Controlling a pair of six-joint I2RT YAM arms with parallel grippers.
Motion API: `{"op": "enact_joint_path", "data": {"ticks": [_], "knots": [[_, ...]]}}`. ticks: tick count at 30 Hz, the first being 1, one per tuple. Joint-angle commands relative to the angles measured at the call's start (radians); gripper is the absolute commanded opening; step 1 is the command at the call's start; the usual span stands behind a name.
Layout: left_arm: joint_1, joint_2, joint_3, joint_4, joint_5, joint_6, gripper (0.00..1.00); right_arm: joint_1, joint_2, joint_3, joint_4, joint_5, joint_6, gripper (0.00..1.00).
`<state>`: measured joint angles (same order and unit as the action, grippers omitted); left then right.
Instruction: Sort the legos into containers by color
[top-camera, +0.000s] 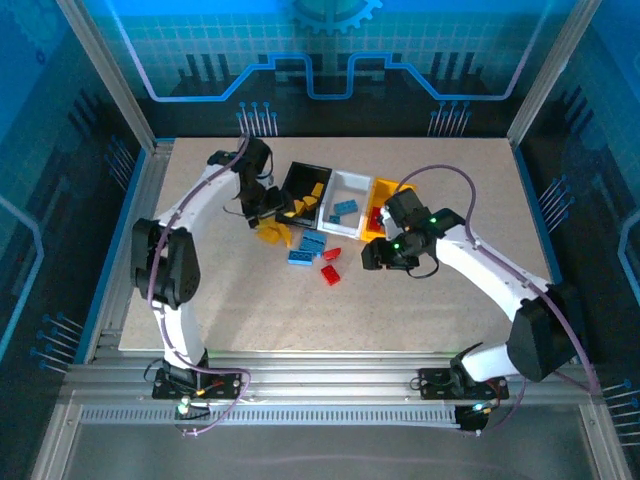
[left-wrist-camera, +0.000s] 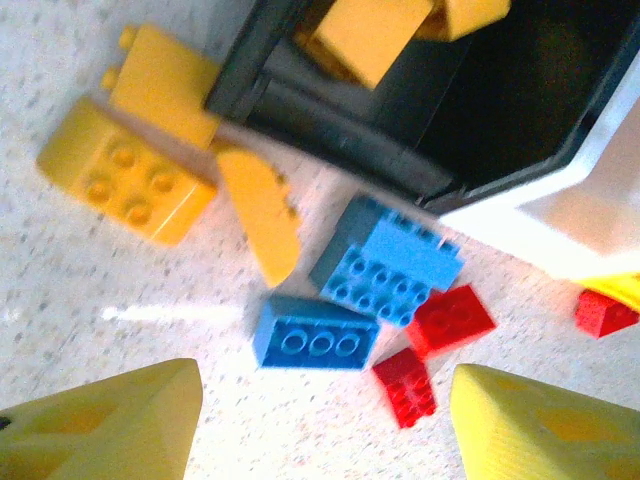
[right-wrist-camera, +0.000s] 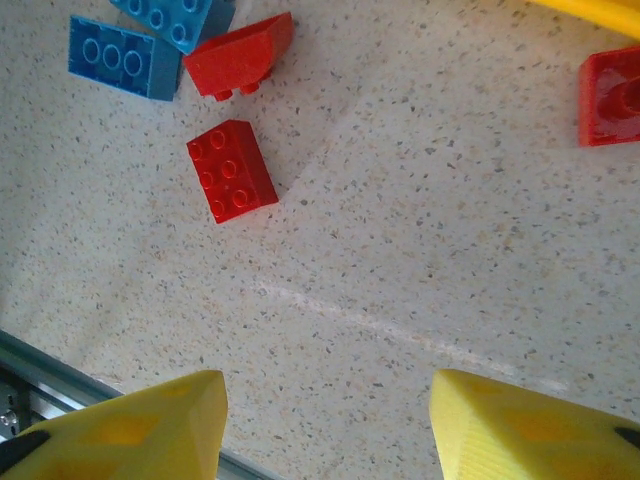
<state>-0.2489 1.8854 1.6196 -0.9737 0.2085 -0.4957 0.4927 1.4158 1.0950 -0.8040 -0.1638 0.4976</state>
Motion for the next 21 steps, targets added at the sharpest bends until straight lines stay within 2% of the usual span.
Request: {"op": "enact_joint_path", "data": {"ticks": [1,10,21], "knots": [[-0.032,-0.028,-0.087,0.037,-0.050,-0.016,0.67,0.024,0.027,0.041,0.014,-0.015,-0.007,0.58],[-0.082,0.049,-0.089,0.084,-0.067,-0.061,0.65,0.040,0.002,0.013,0.015,-0.005,0.005,0.57],[-0.087,0.165,-0.017,0.089,-0.135,-0.065,0.57,0.042,-0.076,-0.044,-0.004,0.019,0.025,0.57]]}}
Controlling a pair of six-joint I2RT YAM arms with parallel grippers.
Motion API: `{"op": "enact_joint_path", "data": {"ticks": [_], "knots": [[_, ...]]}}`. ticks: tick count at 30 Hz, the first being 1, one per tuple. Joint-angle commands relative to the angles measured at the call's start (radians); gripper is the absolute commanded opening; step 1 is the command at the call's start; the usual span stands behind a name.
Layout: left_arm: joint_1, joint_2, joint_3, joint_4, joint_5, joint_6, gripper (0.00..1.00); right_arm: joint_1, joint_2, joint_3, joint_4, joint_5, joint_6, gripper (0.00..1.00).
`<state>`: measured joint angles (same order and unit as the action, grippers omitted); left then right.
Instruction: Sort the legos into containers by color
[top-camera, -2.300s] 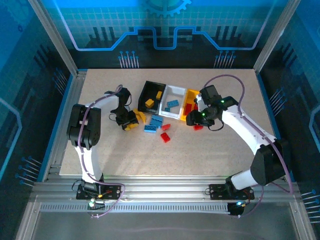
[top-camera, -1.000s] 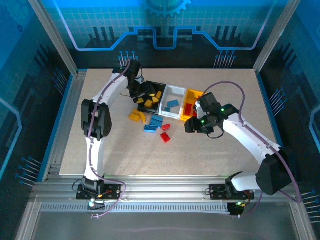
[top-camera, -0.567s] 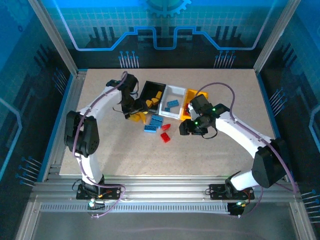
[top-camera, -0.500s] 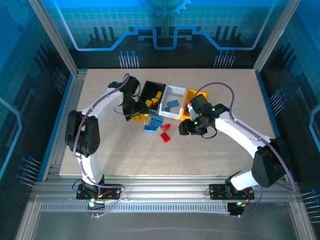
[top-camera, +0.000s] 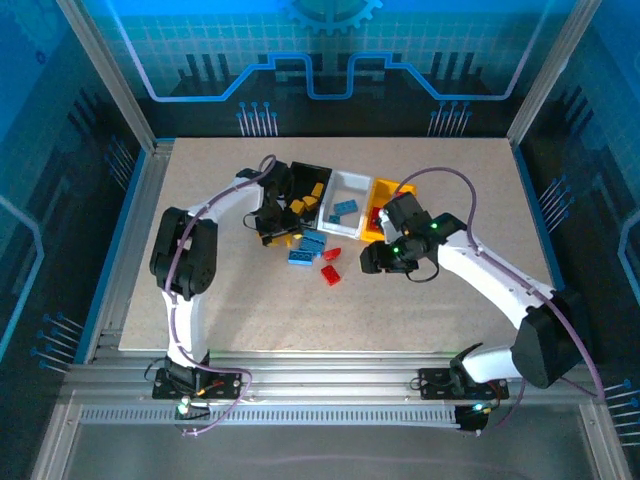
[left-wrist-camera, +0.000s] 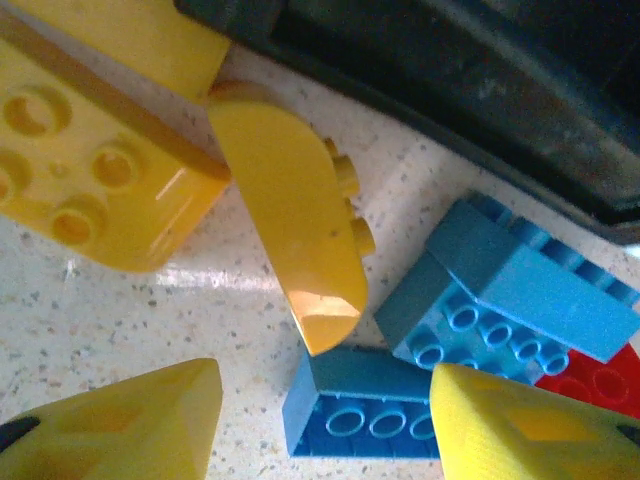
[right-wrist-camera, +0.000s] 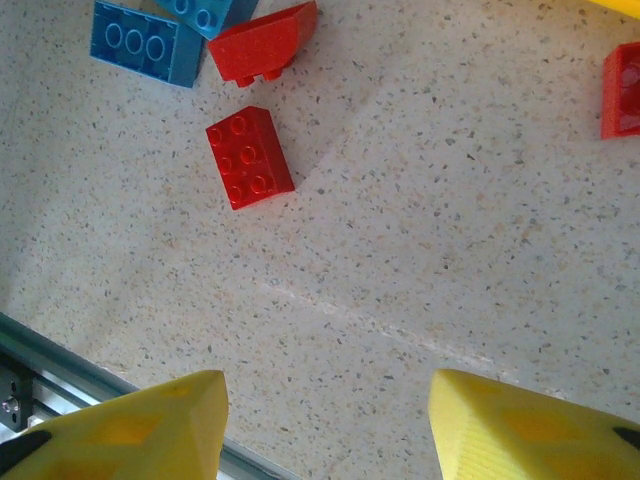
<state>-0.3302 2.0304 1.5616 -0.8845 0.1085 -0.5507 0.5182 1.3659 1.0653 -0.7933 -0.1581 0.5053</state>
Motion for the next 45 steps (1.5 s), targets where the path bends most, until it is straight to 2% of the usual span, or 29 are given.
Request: {"op": "enact_joint_path", "data": {"ticks": [1,12,20,25,29,35,45], "knots": [[-0.005,0.028,0.047,0.002,-0.036,-0.012,0.56,0.017,-0.030,-0.017,-0.017,0.015,0.020,0.57],[-0.006,0.088,0.091,-0.010,-0.037,-0.006,0.39,0.016,-0.040,-0.022,-0.024,0.028,0.021,0.57],[-0.006,0.086,0.047,-0.013,-0.043,0.000,0.36,0.014,-0.012,-0.001,-0.018,0.021,0.003,0.57],[-0.004,0.070,0.027,-0.014,-0.056,0.001,0.20,0.015,0.006,0.017,-0.018,0.016,-0.012,0.57],[-0.004,0.052,0.019,-0.027,-0.061,0.003,0.18,0.016,0.013,0.030,-0.027,0.020,-0.030,0.57],[-0.004,-0.051,-0.073,-0.015,-0.062,0.001,0.18,0.000,0.008,0.030,-0.026,0.003,-0.042,0.57],[-0.005,-0.324,-0.263,0.042,0.003,-0.029,0.19,-0.024,-0.006,-0.038,0.033,-0.082,0.012,0.57]]}}
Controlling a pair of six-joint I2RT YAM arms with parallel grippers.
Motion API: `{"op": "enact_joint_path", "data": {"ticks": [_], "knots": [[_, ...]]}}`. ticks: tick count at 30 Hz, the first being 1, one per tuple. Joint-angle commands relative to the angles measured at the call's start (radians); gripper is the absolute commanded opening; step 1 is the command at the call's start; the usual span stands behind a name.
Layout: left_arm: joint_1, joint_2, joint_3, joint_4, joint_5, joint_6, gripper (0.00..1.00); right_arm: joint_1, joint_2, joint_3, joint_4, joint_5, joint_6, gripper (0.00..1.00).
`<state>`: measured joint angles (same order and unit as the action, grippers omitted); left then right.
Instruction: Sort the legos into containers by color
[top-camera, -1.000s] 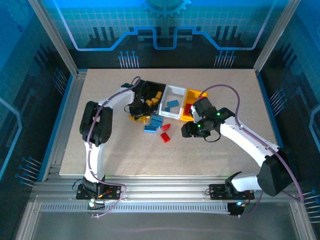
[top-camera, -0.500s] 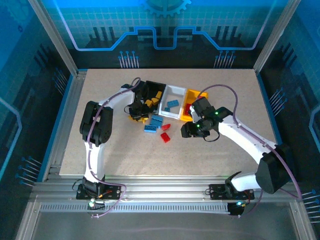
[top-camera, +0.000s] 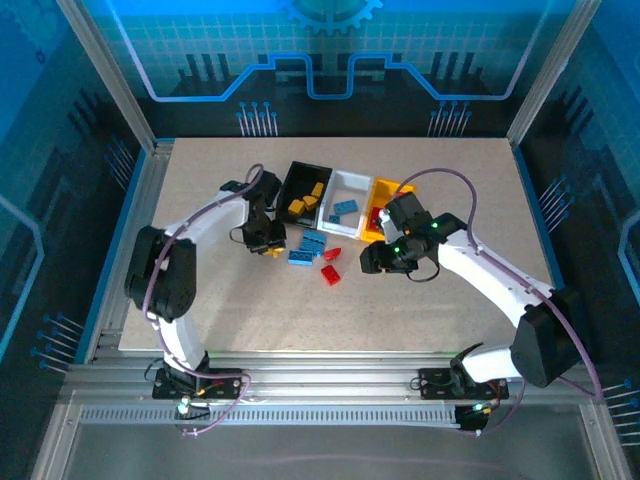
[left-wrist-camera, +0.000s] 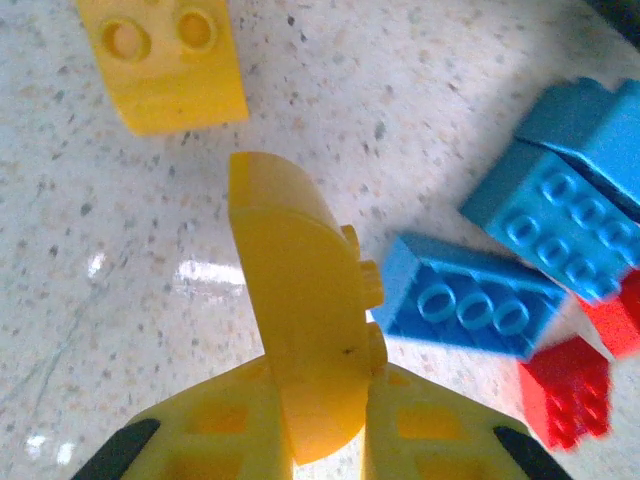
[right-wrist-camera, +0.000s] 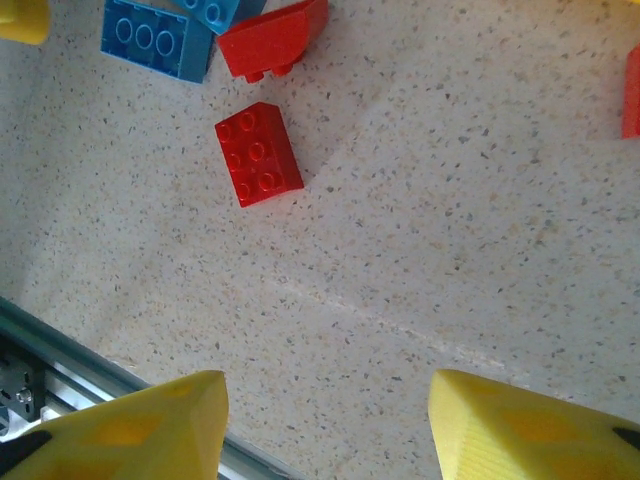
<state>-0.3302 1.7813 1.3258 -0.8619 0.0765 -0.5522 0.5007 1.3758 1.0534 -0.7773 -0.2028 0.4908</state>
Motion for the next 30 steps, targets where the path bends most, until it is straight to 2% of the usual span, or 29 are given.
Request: {"op": "enact_joint_path", "data": {"ticks": [1,5,9,22,26,30], "knots": [[-0.004,-0.097,-0.030,0.017,0.037,-0.031,0.19,-0.007,-0.021,-0.039,0.026,-0.042,0.033,0.57],[-0.004,-0.135,0.006,-0.003,0.052,-0.028,0.20,-0.005,-0.040,-0.083,0.045,-0.054,0.056,0.57],[-0.002,-0.108,0.105,-0.014,0.066,-0.009,0.20,-0.005,-0.067,-0.124,0.050,-0.057,0.075,0.57],[0.010,0.292,0.599,-0.096,0.094,0.053,0.20,-0.002,-0.172,-0.212,0.017,-0.029,0.138,0.57],[0.020,0.381,0.697,-0.112,0.098,0.060,0.21,0.001,-0.208,-0.230,-0.003,-0.017,0.155,0.57],[0.031,0.444,0.744,-0.118,0.111,0.064,0.26,0.007,-0.234,-0.250,-0.011,-0.009,0.172,0.57]]}}
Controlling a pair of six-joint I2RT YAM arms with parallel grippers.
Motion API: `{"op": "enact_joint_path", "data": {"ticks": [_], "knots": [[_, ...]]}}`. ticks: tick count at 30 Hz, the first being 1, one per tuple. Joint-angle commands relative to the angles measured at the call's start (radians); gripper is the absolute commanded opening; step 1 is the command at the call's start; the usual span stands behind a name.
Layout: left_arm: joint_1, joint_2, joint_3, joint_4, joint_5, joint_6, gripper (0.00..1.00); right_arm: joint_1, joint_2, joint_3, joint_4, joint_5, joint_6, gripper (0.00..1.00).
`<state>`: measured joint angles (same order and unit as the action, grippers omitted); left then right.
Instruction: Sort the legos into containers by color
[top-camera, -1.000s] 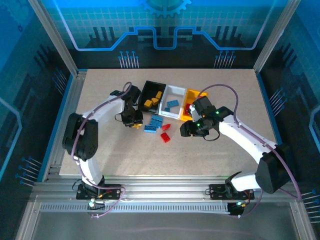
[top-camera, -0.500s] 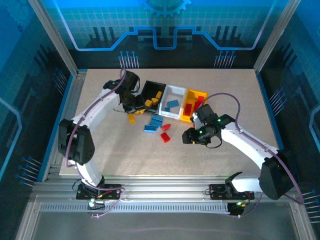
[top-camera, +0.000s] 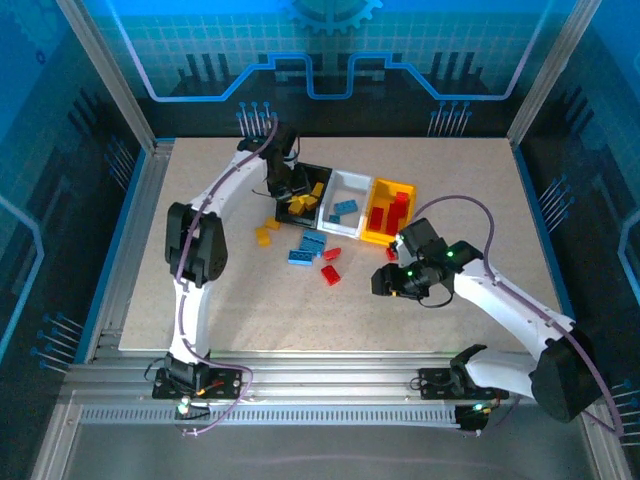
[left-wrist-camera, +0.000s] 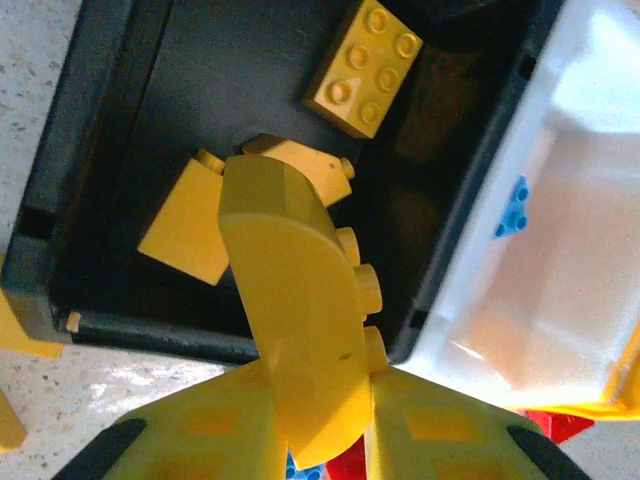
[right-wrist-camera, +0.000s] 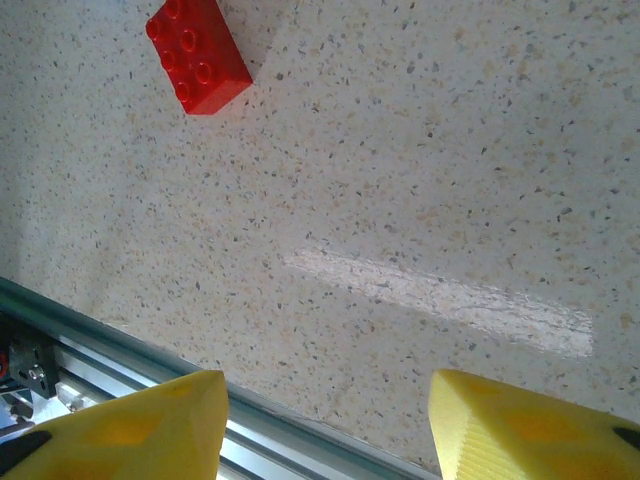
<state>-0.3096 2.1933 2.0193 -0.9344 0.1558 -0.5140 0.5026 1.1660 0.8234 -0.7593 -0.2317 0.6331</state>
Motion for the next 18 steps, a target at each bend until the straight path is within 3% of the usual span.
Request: {"op": "enact_joint_path", "data": {"ticks": [1,7,18], "knots": [[0.013,0.042,0.058,-0.045,0.040,0.025,0.29,0.008,-0.026,-0.023,-0.030,0.020,0.034,0.57],[0.015,0.034,0.049,-0.040,0.052,0.023,0.50,0.042,0.002,-0.011,-0.016,0.032,0.035,0.57],[0.017,-0.153,-0.117,-0.009,0.042,0.011,0.56,0.125,0.198,0.122,0.028,0.040,-0.044,0.57]]}}
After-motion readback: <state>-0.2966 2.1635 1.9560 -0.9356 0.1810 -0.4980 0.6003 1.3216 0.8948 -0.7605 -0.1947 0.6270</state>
